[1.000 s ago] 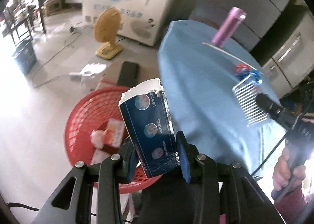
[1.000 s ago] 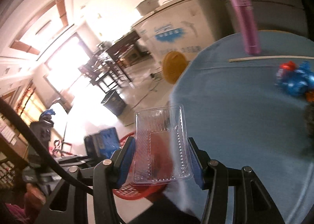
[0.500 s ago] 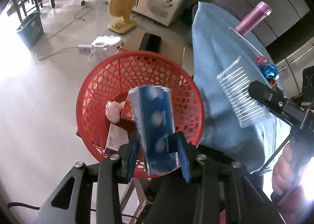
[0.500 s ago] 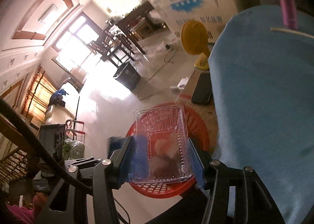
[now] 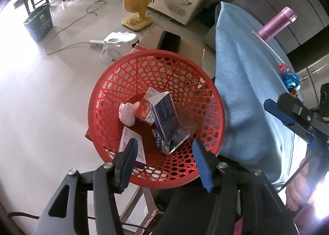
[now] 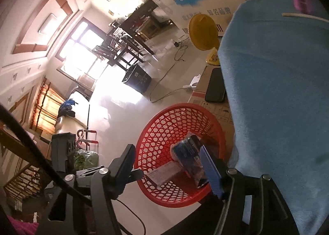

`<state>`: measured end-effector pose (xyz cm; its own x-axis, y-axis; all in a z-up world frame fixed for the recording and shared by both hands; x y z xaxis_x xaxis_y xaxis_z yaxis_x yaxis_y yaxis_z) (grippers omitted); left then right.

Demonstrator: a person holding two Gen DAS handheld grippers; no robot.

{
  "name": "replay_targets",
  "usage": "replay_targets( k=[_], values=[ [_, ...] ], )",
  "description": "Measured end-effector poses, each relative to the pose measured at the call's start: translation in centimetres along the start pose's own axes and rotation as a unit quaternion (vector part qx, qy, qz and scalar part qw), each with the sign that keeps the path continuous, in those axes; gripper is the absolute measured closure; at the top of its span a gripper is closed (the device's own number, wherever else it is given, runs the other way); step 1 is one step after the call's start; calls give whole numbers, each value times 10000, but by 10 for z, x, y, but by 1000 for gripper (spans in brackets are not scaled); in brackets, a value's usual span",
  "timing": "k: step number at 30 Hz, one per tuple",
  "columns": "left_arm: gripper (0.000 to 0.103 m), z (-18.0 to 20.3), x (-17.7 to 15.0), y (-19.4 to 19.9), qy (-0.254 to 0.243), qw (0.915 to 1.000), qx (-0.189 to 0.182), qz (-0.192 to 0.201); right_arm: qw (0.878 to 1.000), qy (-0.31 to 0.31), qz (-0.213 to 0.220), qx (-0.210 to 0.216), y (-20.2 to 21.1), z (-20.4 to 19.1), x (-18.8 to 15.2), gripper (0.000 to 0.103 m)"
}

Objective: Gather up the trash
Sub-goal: 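Carry the blue box and clear tray to the red wastebasket and release, then return both tools to the table and grasp the black bag with right tool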

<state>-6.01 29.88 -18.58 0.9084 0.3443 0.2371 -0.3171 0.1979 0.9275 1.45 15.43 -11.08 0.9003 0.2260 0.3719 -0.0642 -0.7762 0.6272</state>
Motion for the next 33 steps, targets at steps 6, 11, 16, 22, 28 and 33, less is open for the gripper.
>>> replay_targets(
  k=[6, 11, 16, 22, 28, 33],
  values=[
    [46, 11, -1, -4, -100, 9999, -21, -69, 9995, -250, 157, -63, 11, 19, -1, 34],
    [45, 25, -3, -7, -226, 9996, 4, -160, 9978, -487, 434, -71, 36, 41, 1, 34],
    [45, 43, -3, -5, -406, 9990, 54, -171, 9938, -728, 825, -159, 73, 68, 5, 35],
    [45, 64, -3, -3, -590, 9980, 129, -190, 9838, -857, 1478, -552, 140, 105, 4, 35],
    [44, 93, 0, -3, -863, 9958, 197, -214, 9541, -1120, 2443, -1320, 239, 161, 0, 35],
    [44, 133, 18, 6, -1270, 9916, 238, -72, 9237, -1512, 2935, -1945, 302, 221, -4, 32]
  ],
)
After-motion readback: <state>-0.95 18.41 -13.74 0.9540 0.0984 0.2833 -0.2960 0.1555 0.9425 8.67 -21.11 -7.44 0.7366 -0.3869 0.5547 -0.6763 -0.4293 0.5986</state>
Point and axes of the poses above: each gripper's, at about its wrist camera, not at the fingertips, and y roughly against the way its jaws point, z to its right, x to its top, the point moved 7 cm from there along -y, roughly the way its jaws point, and after that the axes turned 1 degree about -z, right-handed, at the moved point
